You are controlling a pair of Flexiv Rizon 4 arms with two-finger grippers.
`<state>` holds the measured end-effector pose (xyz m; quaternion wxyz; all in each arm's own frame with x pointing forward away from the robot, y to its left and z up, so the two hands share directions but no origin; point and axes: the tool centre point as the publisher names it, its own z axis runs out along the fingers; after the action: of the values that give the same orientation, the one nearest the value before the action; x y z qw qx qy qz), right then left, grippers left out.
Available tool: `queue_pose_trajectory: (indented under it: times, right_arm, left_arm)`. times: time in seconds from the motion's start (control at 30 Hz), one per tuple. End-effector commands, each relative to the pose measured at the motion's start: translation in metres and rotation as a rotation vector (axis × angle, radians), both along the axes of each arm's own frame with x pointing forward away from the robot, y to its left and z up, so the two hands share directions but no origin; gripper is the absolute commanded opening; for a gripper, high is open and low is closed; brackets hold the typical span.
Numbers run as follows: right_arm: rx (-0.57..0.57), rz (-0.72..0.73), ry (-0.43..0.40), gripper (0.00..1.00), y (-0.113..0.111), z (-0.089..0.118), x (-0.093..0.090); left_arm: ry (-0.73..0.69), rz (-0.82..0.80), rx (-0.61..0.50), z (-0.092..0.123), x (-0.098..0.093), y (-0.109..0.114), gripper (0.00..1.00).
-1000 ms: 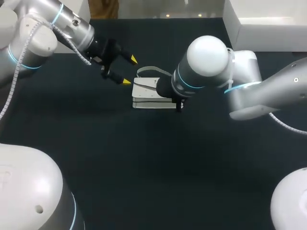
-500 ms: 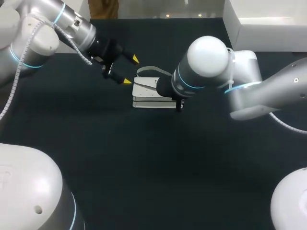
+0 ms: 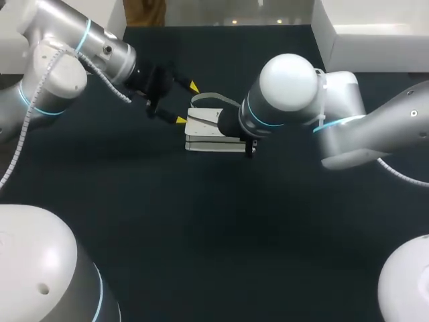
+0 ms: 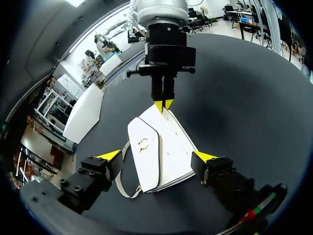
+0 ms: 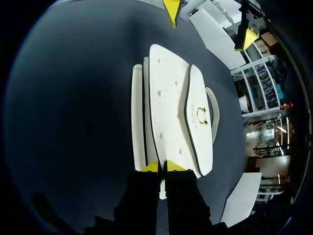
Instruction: Pick up the bag, open it, inspect its contents, close it, and place it on the opposite side
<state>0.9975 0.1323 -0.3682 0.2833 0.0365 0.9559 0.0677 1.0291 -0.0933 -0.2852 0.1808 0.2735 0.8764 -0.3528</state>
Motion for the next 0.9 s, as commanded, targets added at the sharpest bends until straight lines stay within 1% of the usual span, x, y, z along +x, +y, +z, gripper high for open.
queue_pose_trajectory:
  times: [0.03, 0.07, 0.13, 0.2, 0.4, 0.5, 0.57, 0.7, 0.77, 0.9]
  right_arm:
    - [0.000, -0.001, -0.003, 0.00, 0.001, -0.001, -0.001]
    - [0.000, -0.001, -0.003, 0.00, 0.001, -0.001, -0.001]
    - [0.000, -0.001, -0.003, 0.00, 0.001, -0.001, -0.001]
    - [0.000, -0.001, -0.003, 0.00, 0.001, -0.001, -0.001]
    - [0.000, -0.001, -0.003, 0.00, 0.001, -0.001, -0.001]
    - [0.000, -0.001, -0.003, 0.00, 0.001, -0.001, -0.001]
    - [0.000, -0.001, -0.003, 0.00, 0.001, -0.001, -0.001]
    - [0.000, -0.001, -0.003, 0.00, 0.001, -0.001, -0.001]
    - [0.000, -0.001, -0.003, 0.00, 0.001, -0.001, -0.001]
    - [0.000, -0.001, -0.003, 0.00, 0.001, -0.001, -0.001]
  left_arm:
    - [-0.038, 0.028, -0.020, -0.010, 0.000, -0.006, 0.93]
    - [-0.042, 0.025, -0.017, -0.011, 0.001, -0.008, 0.85]
    - [-0.046, 0.011, -0.005, -0.014, 0.004, -0.012, 0.80]
    - [-0.053, -0.007, 0.007, -0.016, 0.006, -0.016, 0.70]
    - [-0.050, -0.027, 0.030, -0.027, 0.015, -0.022, 0.71]
    - [-0.044, -0.031, 0.037, -0.030, 0.016, -0.023, 0.68]
    - [-0.043, -0.033, 0.039, -0.031, 0.016, -0.022, 0.69]
    - [-0.040, -0.041, 0.050, -0.036, 0.016, -0.024, 0.62]
    - [-0.045, -0.047, 0.060, -0.038, 0.017, -0.026, 0.60]
    - [-0.057, -0.054, 0.081, -0.043, 0.017, -0.029, 0.54]
